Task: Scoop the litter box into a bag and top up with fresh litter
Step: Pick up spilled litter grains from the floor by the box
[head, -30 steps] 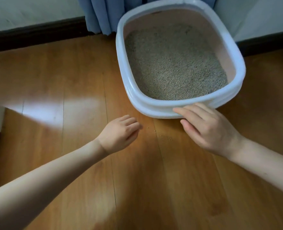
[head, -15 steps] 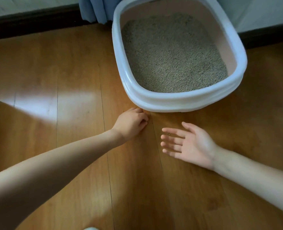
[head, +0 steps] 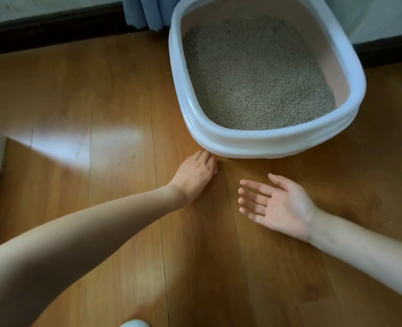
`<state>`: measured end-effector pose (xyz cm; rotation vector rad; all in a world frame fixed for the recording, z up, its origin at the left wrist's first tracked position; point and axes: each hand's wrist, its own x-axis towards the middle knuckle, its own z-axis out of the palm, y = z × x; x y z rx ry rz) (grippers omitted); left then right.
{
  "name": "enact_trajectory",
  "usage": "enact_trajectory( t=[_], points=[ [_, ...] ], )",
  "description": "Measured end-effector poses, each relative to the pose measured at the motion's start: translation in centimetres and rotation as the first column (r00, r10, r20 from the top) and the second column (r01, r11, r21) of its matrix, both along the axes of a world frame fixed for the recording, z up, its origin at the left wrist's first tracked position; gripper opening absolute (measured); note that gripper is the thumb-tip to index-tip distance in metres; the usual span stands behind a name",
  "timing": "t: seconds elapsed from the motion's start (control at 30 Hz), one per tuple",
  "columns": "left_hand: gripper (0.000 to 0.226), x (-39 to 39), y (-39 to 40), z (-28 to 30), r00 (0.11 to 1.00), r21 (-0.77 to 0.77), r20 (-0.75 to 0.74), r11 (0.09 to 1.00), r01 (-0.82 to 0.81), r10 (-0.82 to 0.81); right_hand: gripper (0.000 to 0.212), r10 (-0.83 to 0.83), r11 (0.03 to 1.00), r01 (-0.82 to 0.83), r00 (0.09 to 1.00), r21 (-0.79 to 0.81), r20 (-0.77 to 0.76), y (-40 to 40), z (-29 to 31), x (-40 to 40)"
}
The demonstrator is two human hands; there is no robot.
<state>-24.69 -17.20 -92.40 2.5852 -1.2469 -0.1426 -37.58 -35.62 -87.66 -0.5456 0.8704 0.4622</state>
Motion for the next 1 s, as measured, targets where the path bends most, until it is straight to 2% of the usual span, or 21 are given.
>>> enact_trajectory(
  t=[0.1,0.2,0.27,0.37,0.43,0.5,0.57,0.67,0.77,0.83,1.0],
  points=[
    [0.013,-0.8,-0.5,0.9,0.999,-0.035,-0.003,0.998,-0.049,0.049,0.051,-0.006,1.0,0.006,1.0,-0.007,0.013,0.2,0.0,0.3],
    [0.008,-3.3,-1.1,2.7,0.962,-0.177,-0.238,0.968,-0.176,0.131,0.051,-0.036,0.999,0.036,0.999,-0.003,0.035,0.4,0.3,0.9],
    [0.011,-5.5,-1.5,3.8,0.957,-0.239,-0.277,0.958,-0.157,0.088,0.05,-0.036,0.999,0.035,0.999,0.017,0.035,0.8,0.4,1.1],
    [0.016,-7.6,-2.1,5.6,0.988,-0.292,-0.153,0.956,-0.032,-0.014,0.041,-0.043,0.987,0.044,0.999,0.151,-0.01,1.9,0.9,1.1],
    [0.014,-8.0,-2.2,6.7,0.996,-0.278,-0.026,0.958,0.069,-0.08,0.03,-0.059,0.951,0.082,0.995,0.298,-0.083,2.5,0.9,1.2],
    [0.013,-8.2,-2.1,7.5,0.987,-0.242,0.074,0.958,0.154,-0.14,0.013,-0.05,0.915,0.08,0.995,0.395,-0.085,2.8,0.5,1.4],
    [0.012,-8.3,-1.7,8.0,0.979,-0.22,0.128,0.957,0.186,-0.161,0.031,-0.017,0.912,0.014,1.0,0.41,0.004,2.8,0.2,1.5],
    [0.008,-8.2,-1.1,9.0,0.984,-0.234,0.112,0.958,0.165,-0.142,0.039,0.016,0.917,-0.051,0.996,0.395,0.089,2.9,0.5,1.8],
    [0.014,-7.9,-0.7,9.2,0.996,-0.285,0.055,0.954,0.089,-0.077,0.033,0.034,0.879,-0.087,0.992,0.468,0.121,2.8,0.6,1.9],
    [0.014,-7.7,-0.4,9.1,0.998,-0.289,0.027,0.955,0.067,-0.062,0.03,0.047,0.882,-0.094,0.993,0.461,0.112,3.0,0.7,2.0],
    [0.009,-8.0,-0.2,9.1,0.995,-0.329,-0.006,0.94,0.089,-0.096,0.052,0.007,0.888,-0.054,0.994,0.457,0.105,2.9,1.0,1.9]
  ],
)
